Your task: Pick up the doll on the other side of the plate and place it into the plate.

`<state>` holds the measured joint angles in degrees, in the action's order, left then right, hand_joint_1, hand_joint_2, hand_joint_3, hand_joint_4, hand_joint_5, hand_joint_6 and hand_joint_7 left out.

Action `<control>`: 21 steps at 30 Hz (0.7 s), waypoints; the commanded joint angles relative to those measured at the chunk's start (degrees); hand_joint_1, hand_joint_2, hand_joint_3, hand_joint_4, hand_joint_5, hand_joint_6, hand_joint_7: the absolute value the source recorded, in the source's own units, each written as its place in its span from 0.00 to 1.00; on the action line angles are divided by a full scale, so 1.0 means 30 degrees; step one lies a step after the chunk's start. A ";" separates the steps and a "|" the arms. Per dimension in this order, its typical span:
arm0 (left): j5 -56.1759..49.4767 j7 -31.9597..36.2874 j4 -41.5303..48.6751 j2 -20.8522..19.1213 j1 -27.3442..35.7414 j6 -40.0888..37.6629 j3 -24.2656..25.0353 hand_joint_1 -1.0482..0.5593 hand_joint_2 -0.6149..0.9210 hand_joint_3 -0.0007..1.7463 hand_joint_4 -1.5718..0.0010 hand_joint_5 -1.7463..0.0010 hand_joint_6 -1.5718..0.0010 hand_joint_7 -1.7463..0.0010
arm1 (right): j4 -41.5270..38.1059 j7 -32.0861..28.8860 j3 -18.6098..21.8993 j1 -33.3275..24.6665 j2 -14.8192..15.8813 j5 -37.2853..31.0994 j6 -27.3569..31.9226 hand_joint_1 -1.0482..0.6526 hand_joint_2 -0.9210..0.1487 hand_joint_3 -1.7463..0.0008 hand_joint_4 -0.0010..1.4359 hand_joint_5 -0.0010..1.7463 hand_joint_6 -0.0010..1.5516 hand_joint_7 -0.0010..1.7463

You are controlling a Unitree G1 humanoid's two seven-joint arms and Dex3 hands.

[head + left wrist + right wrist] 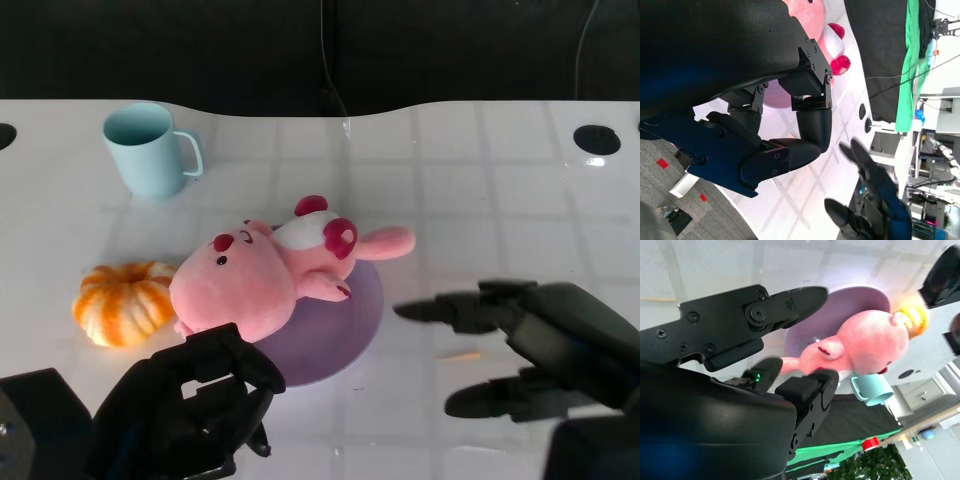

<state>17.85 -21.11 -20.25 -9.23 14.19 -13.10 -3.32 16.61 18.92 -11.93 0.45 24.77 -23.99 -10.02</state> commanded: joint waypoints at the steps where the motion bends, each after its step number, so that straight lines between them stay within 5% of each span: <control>1: -0.0017 0.0018 -0.0193 -0.0317 -0.0034 -0.0157 0.0229 0.40 0.88 0.45 0.59 0.00 0.56 0.24 | 0.1222 -0.0185 0.0851 -0.1219 0.0071 0.0554 0.0341 0.52 0.04 1.00 0.54 0.36 0.54 0.13; 6: 0.0072 -0.0025 -0.0111 -0.0350 -0.0111 -0.0211 0.0395 0.39 0.88 0.45 0.59 0.00 0.56 0.24 | 0.2717 -0.0298 0.1352 -0.2964 -0.0648 0.1093 0.1555 0.61 0.02 0.97 0.60 0.60 0.67 0.16; 8: 0.0022 0.0019 -0.0142 -0.0382 -0.0126 -0.0288 0.0429 0.39 0.88 0.45 0.59 0.00 0.56 0.24 | 0.2812 -0.0223 0.1449 -0.3333 -0.0887 0.1463 0.2037 0.62 0.07 0.83 0.56 0.77 0.66 0.25; 10: -0.0050 -0.0040 -0.0085 -0.0440 -0.0138 -0.0186 0.0467 0.39 0.89 0.45 0.59 0.00 0.56 0.24 | 0.2581 -0.0356 0.1530 -0.3510 -0.1162 0.1729 0.2179 0.64 0.26 0.56 0.55 0.86 0.62 0.40; 11: -0.0021 -0.0089 -0.0035 -0.0459 -0.0150 -0.0157 0.0513 0.39 0.89 0.45 0.59 0.00 0.56 0.24 | 0.2319 -0.0568 0.1561 -0.3546 -0.1250 0.1640 0.2061 0.65 0.35 0.43 0.57 0.88 0.61 0.46; 16: 0.0055 -0.0106 -0.0067 -0.0496 -0.0152 -0.0308 0.0608 0.40 0.89 0.44 0.59 0.00 0.56 0.24 | 0.0768 -0.1669 0.1669 -0.3351 -0.1446 0.1331 0.0823 0.69 0.53 0.21 0.66 0.95 0.61 0.61; 21: 0.0207 -0.0241 -0.0050 -0.0525 -0.0019 -0.0212 0.0656 0.39 0.89 0.44 0.60 0.00 0.57 0.24 | -0.0568 -0.2472 0.1823 -0.3211 -0.1821 0.1693 0.0166 0.68 0.57 0.17 0.65 1.00 0.53 0.86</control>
<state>18.34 -21.18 -20.36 -9.79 14.13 -13.89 -2.14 16.01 12.29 -7.49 -9.49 19.56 -20.09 -8.84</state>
